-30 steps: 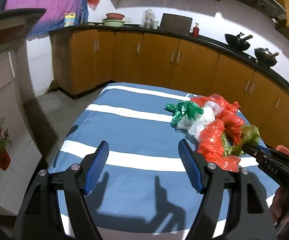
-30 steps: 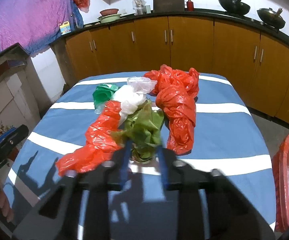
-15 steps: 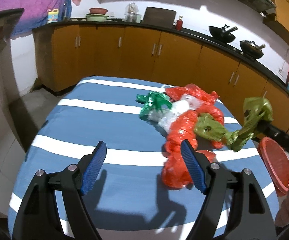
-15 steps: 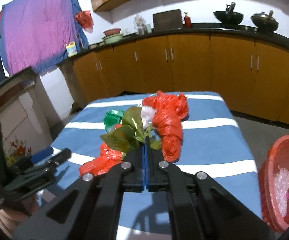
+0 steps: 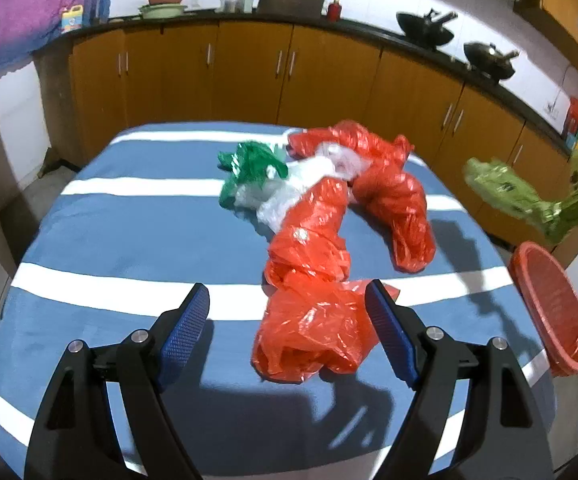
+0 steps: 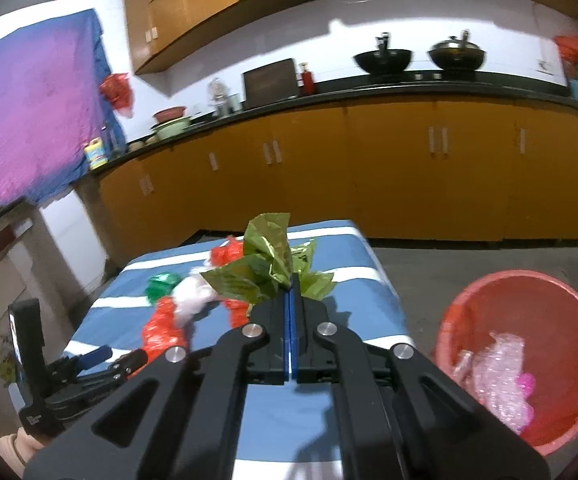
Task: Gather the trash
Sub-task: 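Grasp green bag with right tool while left tool grasps red bag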
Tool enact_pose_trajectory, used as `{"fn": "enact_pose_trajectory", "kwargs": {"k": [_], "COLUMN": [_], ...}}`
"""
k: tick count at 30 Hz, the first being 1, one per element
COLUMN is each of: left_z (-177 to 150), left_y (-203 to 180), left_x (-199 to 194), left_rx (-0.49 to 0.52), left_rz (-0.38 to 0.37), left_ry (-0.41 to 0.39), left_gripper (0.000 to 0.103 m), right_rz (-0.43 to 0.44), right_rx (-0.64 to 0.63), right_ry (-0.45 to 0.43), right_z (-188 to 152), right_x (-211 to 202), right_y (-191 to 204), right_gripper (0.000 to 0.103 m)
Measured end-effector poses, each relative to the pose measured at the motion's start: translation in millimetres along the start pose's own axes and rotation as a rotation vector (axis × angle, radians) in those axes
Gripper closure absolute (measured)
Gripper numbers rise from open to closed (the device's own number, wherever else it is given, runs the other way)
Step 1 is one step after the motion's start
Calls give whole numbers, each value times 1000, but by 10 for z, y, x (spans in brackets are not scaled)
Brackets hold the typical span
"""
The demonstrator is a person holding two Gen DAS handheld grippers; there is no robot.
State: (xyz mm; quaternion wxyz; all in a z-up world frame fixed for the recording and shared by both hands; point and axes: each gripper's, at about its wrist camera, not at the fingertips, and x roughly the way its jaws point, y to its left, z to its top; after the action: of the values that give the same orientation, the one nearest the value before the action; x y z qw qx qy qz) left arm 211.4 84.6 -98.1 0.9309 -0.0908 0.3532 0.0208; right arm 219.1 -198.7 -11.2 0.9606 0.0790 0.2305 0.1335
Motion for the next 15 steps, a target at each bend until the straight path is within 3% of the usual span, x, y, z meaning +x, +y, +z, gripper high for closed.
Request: {"fn": "enact_pose_trajectory", "kwargs": {"k": [6,9,10,11,15], "left_z": [-20,-39,-45,-51,-46], "left_y": [-39,-78,-87,-94,-109], "left_x": [122,186,208,224,168], "left_rx": [0,2,5,7,5], "left_rz": [-8,-26,-31,-38,-50], "left_ry": [46,81,94,106,94], "left_gripper": [25,43,57,63,76], "right_rz": [-43,-51,-53,-55,-60], "right_rx": [33,38,40,41,47], "right_ry": [-7,-7,-7,-8,-10], "right_z": [-9,-31,-45,-56,-58], "right_x": [-15,-26,-36,-50,-75], "right_y": [-256,-296,-285,-301,-317], "right_gripper": [101,101,101,101,101]}}
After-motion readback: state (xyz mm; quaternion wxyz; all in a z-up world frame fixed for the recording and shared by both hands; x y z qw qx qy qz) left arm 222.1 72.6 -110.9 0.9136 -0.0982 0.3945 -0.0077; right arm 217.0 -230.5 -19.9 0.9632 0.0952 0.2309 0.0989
